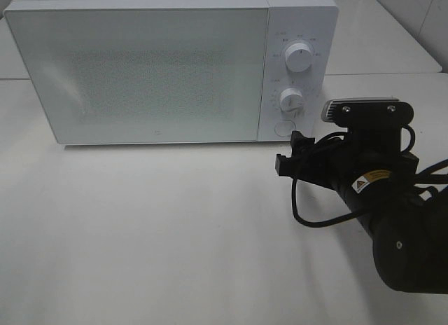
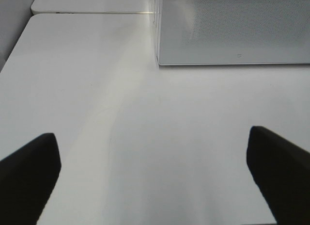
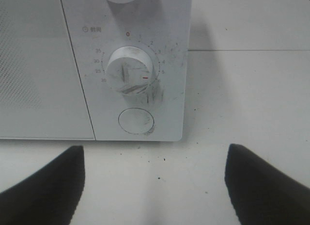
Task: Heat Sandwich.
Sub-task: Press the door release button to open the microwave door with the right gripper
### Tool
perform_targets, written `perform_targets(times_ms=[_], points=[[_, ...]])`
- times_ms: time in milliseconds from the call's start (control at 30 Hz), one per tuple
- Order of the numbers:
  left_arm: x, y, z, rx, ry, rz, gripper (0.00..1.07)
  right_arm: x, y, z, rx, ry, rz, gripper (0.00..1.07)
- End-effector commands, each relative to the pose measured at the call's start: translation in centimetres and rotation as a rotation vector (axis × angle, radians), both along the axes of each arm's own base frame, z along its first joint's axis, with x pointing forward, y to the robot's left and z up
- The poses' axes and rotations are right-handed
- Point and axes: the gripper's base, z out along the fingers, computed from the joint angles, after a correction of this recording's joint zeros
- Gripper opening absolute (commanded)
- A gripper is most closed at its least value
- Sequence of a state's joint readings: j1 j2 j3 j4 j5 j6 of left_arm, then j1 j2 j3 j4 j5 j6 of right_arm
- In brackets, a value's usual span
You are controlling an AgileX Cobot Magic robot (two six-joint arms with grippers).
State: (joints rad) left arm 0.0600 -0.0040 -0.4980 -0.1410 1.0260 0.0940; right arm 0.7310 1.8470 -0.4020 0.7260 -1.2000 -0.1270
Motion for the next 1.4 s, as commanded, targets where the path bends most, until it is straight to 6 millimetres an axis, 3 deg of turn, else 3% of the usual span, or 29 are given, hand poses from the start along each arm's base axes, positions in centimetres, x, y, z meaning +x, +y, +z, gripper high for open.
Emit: perform_targets(times_ms=[33,233,333,400,500,733,800,1000,1067,1133,1167,1233,1400], points=[[-0.32,-0.01,-0.15,-0.002,-0.016,0.001,1.01,0.11,0.28,0.33,0.179,-0.011,-0.043,0.76],[-0.32,-0.01,-0.15,-0.002,-0.016,0.001,1.01,0.11,0.29,0.33,0.442,0.007,-0.122,0.76],[-0.32,-0.01,-0.15,-0.002,-0.016,0.001,1.01,0.11,0.29,0.33,0.703,0.025,-0.202,0.76],[-0.32,-0.01,-0.15,-0.002,-0.016,0.001,1.01,0.11,0.29,0.33,0.755,0.029,-0.218,0.76],[-0.32,-0.01,-0.15,-0.002,-0.016,0.001,1.01,0.11,0.29,0.33,0.973,0.044,-0.285,0.75],[-0.32,-0.01,-0.15,-0.002,-0.016,0.001,1.01,0.11,0.29,0.33,1.216,0.062,-0.36,0.68],[-0.32,-0.01,-0.15,-0.002,-0.016,0.001,1.01,0.11,0.29,0.33,1.325,0.071,-0.394,0.62],[-0.32,-0.01,-0.15,-0.002,-0.016,0.001,1.01,0.11,0.27,0.32,1.426,0.077,-0.427,0.44],[-0.32,-0.01,-0.15,-0.002,-0.016,0.001,1.01,0.11,0.27,0.32,1.426,0.077,-0.427,0.34],[-0.32,-0.01,-0.15,-0.002,-0.016,0.001,1.01,0.1,0.28,0.29,1.425,0.081,-0.429,0.15],[-0.32,-0.01,-0.15,-0.002,-0.016,0.001,1.01,0.1,0.28,0.29,1.425,0.081,-0.429,0.15],[-0.32,-0.01,-0.15,-0.002,-0.016,0.001,1.01,0.04,0.3,0.11,1.421,0.1,-0.442,0.03],[-0.32,-0.01,-0.15,-0.002,-0.016,0.001,1.01,-0.04,0.33,-0.12,1.427,0.125,-0.462,0.0]])
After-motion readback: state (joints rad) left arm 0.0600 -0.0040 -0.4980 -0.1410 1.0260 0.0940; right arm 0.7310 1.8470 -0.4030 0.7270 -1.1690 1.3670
